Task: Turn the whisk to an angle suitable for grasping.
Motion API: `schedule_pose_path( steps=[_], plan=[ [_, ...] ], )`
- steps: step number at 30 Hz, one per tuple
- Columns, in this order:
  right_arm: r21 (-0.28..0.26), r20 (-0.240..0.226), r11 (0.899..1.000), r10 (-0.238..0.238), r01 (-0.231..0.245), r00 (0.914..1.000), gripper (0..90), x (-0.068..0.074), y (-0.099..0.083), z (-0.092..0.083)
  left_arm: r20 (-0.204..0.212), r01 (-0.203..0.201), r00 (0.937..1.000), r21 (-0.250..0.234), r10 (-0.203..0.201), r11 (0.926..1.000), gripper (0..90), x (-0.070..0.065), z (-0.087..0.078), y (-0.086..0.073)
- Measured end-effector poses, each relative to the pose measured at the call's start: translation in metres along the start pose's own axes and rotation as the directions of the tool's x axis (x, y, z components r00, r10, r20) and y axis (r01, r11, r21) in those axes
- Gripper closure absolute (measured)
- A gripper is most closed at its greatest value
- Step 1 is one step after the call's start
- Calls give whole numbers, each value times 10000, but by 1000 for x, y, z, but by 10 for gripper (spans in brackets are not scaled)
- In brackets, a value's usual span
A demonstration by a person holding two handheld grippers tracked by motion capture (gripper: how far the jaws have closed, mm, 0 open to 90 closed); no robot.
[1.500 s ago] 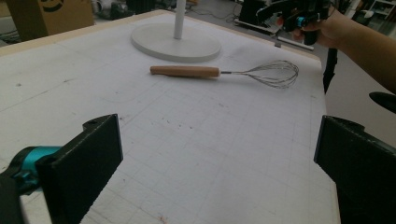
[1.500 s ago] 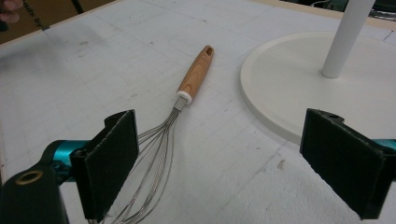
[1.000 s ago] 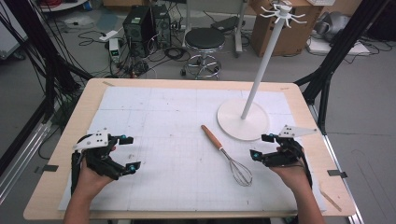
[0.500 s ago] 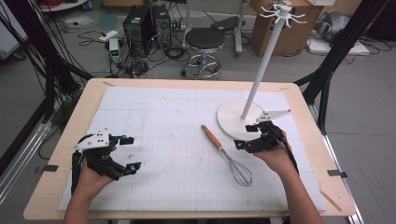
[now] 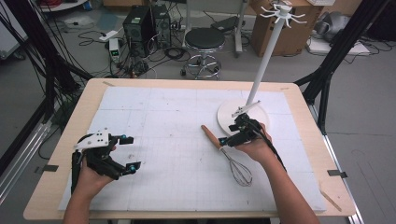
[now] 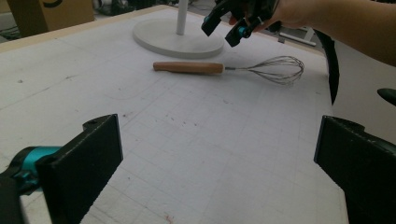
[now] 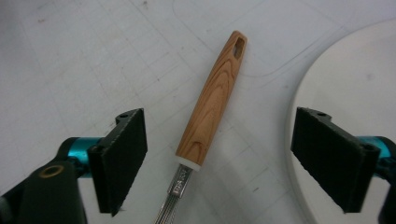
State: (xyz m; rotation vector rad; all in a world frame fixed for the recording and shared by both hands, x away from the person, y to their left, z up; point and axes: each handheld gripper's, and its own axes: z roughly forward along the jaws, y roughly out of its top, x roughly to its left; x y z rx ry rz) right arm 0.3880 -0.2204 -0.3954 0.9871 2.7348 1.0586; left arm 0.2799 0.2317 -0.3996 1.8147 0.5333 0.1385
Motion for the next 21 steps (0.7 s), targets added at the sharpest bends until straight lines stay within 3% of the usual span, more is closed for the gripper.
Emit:
schedule_pose_path(
  steps=[4, 11, 14, 17, 21],
  plan=[
    [692, -118, 9976, 94, -86, 9999, 276, -3, 0, 11, 13, 26, 10000, 36, -26, 10000, 17, 0, 1, 0],
    [1434, -258, 9896, -31, 68, 9997, 382, -4, -1, 26, 29, 45, 10000, 84, -45, 10000, 17, 1, 2, -1],
    [1955, -247, 9805, -154, 199, 9996, 433, 2, -1, 34, 28, 31, 10000, 122, -31, 9999, 17, 1, 3, -1],
    [2148, -28, 9760, -367, 364, 9993, 466, 7, -1, 38, 62, 33, 10000, 158, -34, 9999, 17, 1, 4, -1],
    [2214, -98, 9736, -548, 556, 9984, 533, 11, 1, 39, 116, -14, 9999, 172, 12, 9999, 17, 1, 4, -1]
  ],
)
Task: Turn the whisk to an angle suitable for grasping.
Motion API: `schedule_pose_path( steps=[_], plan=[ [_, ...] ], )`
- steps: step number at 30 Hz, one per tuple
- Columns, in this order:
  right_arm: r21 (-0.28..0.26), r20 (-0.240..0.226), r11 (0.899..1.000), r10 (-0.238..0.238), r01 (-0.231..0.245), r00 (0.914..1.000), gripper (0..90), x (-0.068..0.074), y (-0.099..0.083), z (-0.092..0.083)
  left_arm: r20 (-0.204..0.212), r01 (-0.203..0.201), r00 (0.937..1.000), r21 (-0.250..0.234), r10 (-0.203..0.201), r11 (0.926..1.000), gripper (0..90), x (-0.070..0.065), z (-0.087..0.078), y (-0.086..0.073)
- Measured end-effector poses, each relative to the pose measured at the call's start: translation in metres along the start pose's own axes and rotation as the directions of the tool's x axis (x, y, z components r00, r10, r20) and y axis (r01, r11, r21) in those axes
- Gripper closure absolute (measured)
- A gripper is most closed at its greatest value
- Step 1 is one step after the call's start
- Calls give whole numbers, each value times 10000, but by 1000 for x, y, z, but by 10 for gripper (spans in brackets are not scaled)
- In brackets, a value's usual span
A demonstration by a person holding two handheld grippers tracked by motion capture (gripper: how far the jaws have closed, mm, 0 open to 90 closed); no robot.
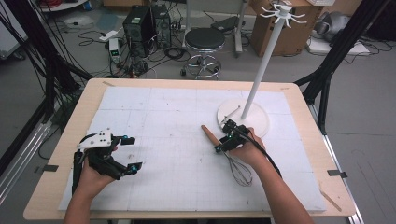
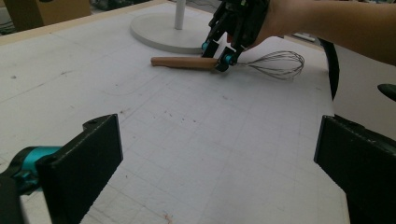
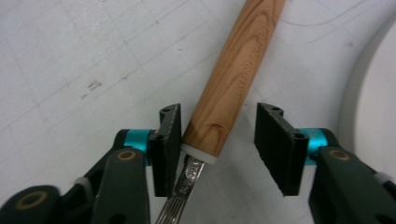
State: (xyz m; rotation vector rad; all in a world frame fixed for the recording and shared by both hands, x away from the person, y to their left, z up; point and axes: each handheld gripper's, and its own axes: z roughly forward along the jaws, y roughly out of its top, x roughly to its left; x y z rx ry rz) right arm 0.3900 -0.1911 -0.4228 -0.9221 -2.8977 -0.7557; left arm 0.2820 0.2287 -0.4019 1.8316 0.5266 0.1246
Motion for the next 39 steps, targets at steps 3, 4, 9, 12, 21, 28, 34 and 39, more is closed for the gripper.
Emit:
schedule_pose_path(
  steps=[3, 4, 9, 12, 21, 28, 34, 39],
  plan=[
    [68, -36, 10000, -16, 16, 10000, 543, 4, 2, 1, -22, 17, 10000, -43, -18, 10000, 17, 0, 0, 0],
    [76, -59, 9999, -68, 68, 10000, 550, 5, 3, 1, -39, 31, 10000, -74, -31, 10000, 17, -1, -1, 0],
    [119, -87, 9998, -188, 189, 9998, 566, 10, 5, 1, -43, 34, 10000, -68, -35, 10000, 17, 0, -1, 0],
    [260, 47, 9994, -208, 207, 9998, 563, 11, 6, 4, -39, 64, 10000, -71, -64, 10000, 17, -1, -1, 0],
    [371, 306, 9993, -112, 100, 9995, 644, 17, 9, 3, -20, 17, 10000, -12, -17, 10000, 17, -1, 0, 0],
    [485, 169, 9982, -357, 348, 9992, 698, 21, 10, 2, -46, 71, 10000, -108, -72, 9999, 17, -1, -1, 0],
    [484, -275, 9922, -1137, 1149, 9931, 607, 27, 10, 2, -24, 30, 10000, -78, -30, 10000, 17, -1, -1, 0],
    [299, -548, 9964, -781, 798, 9954, 542, 25, 10, 3, -24, 25, 10000, -72, -25, 10000, 17, 0, -2, 0]
  ],
)
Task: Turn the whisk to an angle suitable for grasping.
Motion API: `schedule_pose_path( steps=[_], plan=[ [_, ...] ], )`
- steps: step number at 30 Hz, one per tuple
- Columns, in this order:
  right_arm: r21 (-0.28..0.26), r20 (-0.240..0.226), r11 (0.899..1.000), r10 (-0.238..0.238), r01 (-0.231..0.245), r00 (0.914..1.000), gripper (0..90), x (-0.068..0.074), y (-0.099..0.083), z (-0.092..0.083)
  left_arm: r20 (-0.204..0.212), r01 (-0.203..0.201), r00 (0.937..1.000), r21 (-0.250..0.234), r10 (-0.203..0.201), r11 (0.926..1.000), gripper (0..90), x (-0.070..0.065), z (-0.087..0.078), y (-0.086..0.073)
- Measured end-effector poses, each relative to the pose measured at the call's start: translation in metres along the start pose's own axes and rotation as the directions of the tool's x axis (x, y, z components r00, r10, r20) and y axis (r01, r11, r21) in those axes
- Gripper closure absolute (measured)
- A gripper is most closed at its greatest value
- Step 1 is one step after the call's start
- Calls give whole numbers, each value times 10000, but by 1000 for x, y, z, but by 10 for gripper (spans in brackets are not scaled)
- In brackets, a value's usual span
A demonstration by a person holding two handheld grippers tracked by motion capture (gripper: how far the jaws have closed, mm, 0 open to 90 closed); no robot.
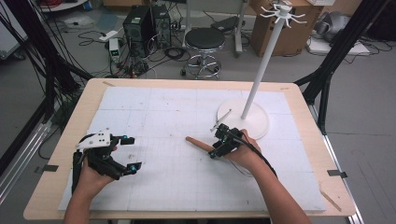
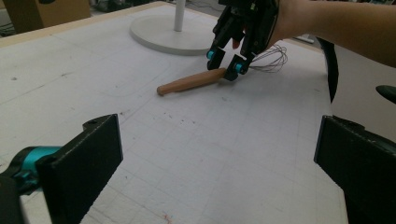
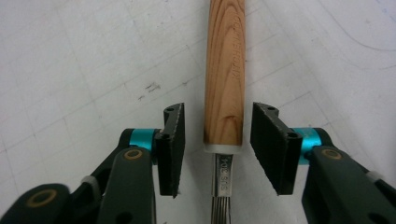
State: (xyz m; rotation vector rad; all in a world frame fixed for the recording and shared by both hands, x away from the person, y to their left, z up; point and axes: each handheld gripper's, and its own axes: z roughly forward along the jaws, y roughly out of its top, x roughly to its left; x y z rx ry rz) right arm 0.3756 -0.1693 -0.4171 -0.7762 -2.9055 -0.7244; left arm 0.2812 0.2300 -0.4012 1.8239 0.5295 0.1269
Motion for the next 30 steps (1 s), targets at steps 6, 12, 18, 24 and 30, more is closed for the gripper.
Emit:
schedule_pose_path(
  steps=[6, 12, 18, 24, 30],
  plan=[
    [307, 333, 9994, 159, -169, 9993, 612, 0, 1, 4, 4, -2, 10000, 12, 2, 10000, 17, 0, 0, 0],
    [791, 1222, 9949, -716, 622, 9899, 708, 15, 5, 6, 0, 3, 10000, 15, -3, 10000, 17, 0, 0, 0],
    [754, 1223, 9908, -1214, 1127, 9850, 716, 18, 6, 4, -7, -1, 10000, -74, 1, 10000, 17, 1, -2, 0],
    [-451, 1142, 9948, -854, 911, 9898, 715, 17, 5, -13, 7, 29, 10000, -145, -29, 9999, 17, 1, -3, 0],
    [-2309, 1117, 9712, -335, 587, 9932, 716, 12, -7, -54, 5, 13, 10000, -123, -13, 9999, 17, 0, -2, 0]
  ],
)
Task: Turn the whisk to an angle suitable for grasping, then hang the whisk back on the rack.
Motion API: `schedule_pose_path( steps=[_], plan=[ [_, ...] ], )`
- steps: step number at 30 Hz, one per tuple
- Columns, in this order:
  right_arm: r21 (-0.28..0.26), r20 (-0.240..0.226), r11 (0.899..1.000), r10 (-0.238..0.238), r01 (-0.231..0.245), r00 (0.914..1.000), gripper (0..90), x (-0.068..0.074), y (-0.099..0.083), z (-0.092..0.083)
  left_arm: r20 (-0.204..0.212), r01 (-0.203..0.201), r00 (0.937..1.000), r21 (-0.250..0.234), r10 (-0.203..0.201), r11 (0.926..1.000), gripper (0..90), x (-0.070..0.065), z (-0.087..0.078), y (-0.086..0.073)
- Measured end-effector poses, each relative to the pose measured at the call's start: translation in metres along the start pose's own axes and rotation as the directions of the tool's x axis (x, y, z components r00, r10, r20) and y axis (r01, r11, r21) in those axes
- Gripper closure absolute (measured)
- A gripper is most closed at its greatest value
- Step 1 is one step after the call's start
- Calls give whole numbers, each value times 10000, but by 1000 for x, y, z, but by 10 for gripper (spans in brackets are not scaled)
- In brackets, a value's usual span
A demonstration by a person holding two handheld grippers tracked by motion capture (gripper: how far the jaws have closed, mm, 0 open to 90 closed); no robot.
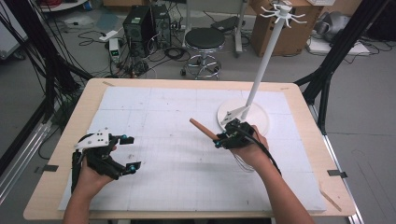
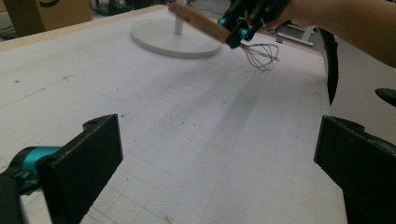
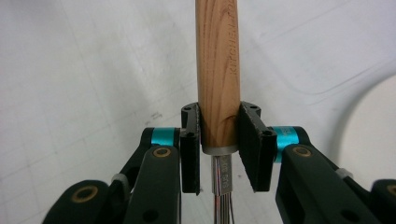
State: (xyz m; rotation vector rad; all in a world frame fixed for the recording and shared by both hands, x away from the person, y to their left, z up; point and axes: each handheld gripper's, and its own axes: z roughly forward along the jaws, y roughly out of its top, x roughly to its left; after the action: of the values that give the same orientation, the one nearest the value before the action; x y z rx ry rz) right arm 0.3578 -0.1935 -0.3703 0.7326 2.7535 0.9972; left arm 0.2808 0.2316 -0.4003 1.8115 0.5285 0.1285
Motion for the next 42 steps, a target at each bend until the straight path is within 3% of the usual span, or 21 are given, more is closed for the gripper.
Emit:
schedule_pose_path(
  steps=[5, 10, 20, 28, 35, 42],
  plan=[
    [-1125, 87, 9930, 359, -347, 9993, 716, -6, -4, -27, -2, -30, 10000, -17, 30, 10000, 17, 0, 0, 0],
    [-1869, 35, 9818, 336, -323, 9994, 716, -8, -8, -44, -33, -8, 10000, -41, 8, 10000, 17, 2, 1, 0],
    [-2334, 306, 9723, 209, -132, 9993, 715, -5, -9, -55, -62, 6, 10000, -70, -6, 10000, 17, 2, 0, 0],
    [-2718, 166, 9623, 182, -130, 9997, 716, -4, -12, -64, -44, -7, 10000, -40, 7, 10000, 17, 2, -1, 1],
    [-3591, 246, 9332, 255, -150, 9994, 716, -8, -18, -84, -26, -31, 10000, -22, 31, 10000, 17, 1, 0, 1],
    [-4196, 721, 9077, 394, -55, 9966, 716, -14, -24, -113, -64, -10, 10000, -65, 9, 10000, 17, 0, 0, 1]
  ],
)
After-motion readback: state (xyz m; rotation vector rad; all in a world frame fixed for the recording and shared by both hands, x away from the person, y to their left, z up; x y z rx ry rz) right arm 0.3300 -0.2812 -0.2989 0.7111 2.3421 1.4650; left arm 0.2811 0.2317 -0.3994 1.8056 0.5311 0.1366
